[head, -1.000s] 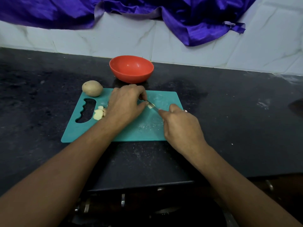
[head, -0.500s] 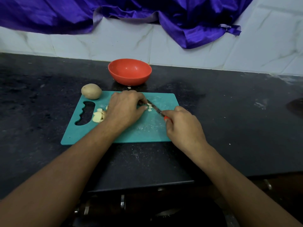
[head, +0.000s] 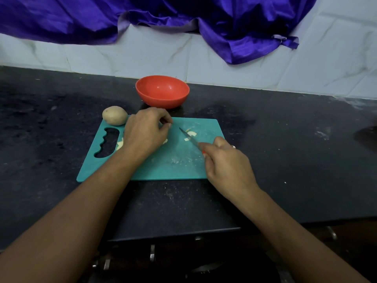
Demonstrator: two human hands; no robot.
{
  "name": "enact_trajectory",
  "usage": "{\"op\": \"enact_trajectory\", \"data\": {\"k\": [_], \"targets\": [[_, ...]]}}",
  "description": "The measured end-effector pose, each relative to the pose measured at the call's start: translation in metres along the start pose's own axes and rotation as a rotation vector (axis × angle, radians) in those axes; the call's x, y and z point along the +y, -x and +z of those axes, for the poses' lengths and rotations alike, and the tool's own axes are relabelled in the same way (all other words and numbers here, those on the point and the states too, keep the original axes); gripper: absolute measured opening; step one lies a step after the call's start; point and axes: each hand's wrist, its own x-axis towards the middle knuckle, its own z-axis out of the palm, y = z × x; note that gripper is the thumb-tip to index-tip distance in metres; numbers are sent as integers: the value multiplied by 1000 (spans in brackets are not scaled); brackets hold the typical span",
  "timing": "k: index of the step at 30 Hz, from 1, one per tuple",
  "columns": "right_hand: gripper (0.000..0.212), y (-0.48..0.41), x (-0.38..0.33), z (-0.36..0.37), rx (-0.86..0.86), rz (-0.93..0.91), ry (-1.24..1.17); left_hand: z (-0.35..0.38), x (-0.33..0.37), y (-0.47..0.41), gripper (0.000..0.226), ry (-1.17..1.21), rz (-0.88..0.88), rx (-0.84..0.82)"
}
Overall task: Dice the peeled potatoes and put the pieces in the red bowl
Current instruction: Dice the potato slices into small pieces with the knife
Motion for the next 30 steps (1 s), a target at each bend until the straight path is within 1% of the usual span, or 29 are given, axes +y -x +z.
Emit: {"op": "enact_trajectory", "data": {"k": [2, 4, 8, 11, 15, 17, 21, 23, 25, 28, 30], "targets": [[35, -3, 3, 1, -8, -11, 28, -2, -3, 0, 12, 14, -20, -26], [37, -9, 10, 1, -5, 30, 12, -3, -5, -1, 11, 22, -22, -45], [34, -20, 20, 0, 22, 134, -132, -8, -9, -4, 10, 63, -37, -114], [34, -17, 18, -2, 41, 73, -157, -17, -16, -6, 8, 124, -42, -196], [36, -6, 7, 2, -10, -16, -49, -31, -19, -7, 6, 192, -50, -321], [35, -10, 11, 5, -5, 24, -37, -36, -19, -6, 5, 228, -61, -379], [32, -20, 17, 6, 21, 117, -105, -39, -21, -5, 13, 241, -53, -435], [32, -20, 17, 7, 26, 124, -141, -39, -22, -6, 11, 249, -39, -433], [33, -20, 18, 9, 27, 127, -168, -37, -22, -7, 5, 237, 10, -390], [33, -21, 22, 10, 36, 148, -213, -29, -22, -9, 8, 207, 67, -253], [32, -22, 23, 11, 42, 157, -234, -22, -16, -9, 12, 252, 70, -151]]}}
